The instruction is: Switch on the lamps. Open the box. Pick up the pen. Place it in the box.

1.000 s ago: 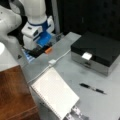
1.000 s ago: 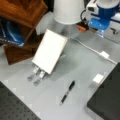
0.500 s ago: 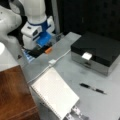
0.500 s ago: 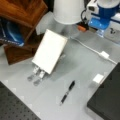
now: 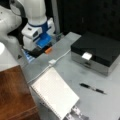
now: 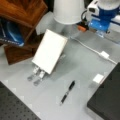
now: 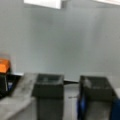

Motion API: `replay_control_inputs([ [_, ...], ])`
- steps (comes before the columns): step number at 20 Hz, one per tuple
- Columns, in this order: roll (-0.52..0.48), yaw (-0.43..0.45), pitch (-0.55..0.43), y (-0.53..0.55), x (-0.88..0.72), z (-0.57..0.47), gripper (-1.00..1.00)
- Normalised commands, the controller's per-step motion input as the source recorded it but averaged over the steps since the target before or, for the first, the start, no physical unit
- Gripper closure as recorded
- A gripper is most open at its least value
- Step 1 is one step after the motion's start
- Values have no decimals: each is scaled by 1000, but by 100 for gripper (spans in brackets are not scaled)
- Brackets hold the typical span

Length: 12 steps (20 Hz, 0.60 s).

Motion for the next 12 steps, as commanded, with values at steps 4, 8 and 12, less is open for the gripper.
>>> replay_control_inputs([
  [4,-99,-15,-178,130,-224,-240,100],
  [8,-53,-31,-189,134,-217,-215,100],
  [12,-13,-42,-224,129,-211,-226,100],
])
